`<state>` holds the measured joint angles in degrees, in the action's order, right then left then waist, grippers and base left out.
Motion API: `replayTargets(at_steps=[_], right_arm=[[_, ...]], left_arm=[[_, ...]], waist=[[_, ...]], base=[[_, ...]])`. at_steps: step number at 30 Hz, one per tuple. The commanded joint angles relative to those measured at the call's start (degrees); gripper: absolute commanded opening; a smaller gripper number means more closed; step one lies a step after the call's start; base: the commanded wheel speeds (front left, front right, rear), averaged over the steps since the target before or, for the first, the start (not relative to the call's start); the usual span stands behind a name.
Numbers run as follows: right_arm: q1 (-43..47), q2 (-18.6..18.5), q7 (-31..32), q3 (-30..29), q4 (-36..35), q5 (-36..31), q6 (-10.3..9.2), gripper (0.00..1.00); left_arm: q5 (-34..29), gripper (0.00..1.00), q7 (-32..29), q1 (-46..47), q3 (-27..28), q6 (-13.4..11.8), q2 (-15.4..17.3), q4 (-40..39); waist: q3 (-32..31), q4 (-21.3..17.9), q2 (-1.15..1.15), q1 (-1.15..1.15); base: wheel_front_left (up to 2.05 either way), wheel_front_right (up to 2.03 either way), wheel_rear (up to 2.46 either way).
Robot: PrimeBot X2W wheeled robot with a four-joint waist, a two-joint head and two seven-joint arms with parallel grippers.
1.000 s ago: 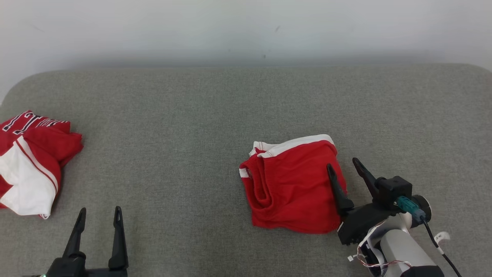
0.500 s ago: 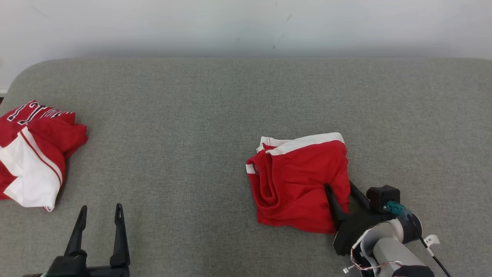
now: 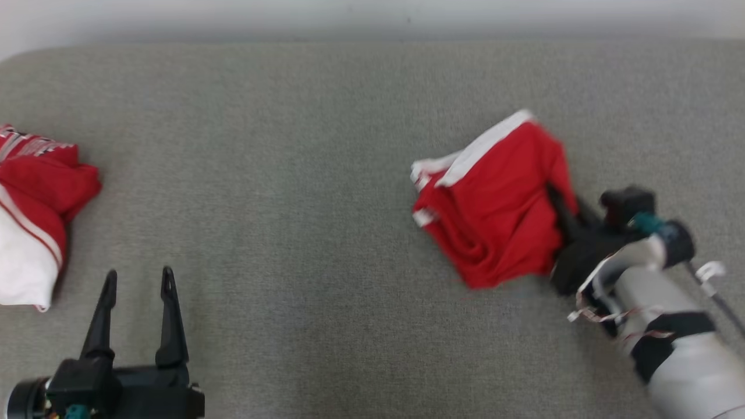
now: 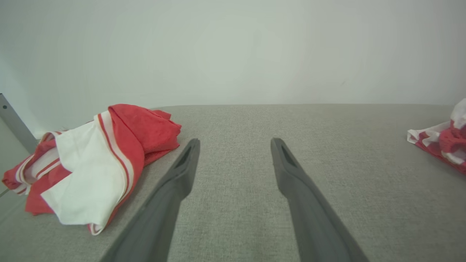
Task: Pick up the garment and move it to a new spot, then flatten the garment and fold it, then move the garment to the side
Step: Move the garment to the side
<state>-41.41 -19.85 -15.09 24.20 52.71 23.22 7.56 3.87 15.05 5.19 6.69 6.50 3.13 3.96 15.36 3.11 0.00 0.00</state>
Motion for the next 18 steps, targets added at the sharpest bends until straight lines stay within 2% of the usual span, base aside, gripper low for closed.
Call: replayTargets(at_steps=[1, 11, 18], right_arm=[[-1.3, -1.4, 0.0, 0.5, -0.3, 0.4, -0.17, 0.00], [-11.7, -15.4, 1.0, 6.3, -4.0, 1.1, -0.17, 0.00], [-18.0, -22.6, 2.5, 7.7, -6.3, 2.4, -0.17, 0.00]], left_arm=[[0.2, 1.00, 0.2, 1.1, -0.1, -0.2, -0.1, -0.8], [-1.1, 1.00, 0.2, 5.5, 0.1, -0.1, 0.7, -6.6], [-2.6, 1.00, 0.2, 7.6, 1.7, -0.2, 2.6, -12.3]], waist=[[4.1, -2.0, 0.00, 0.00], [14.2, -6.8, 0.00, 0.00], [19.6, -10.3, 0.00, 0.00]], base=[[0.00, 0.00, 0.00], [0.00, 0.00, 0.00], [0.00, 0.00, 0.00]])
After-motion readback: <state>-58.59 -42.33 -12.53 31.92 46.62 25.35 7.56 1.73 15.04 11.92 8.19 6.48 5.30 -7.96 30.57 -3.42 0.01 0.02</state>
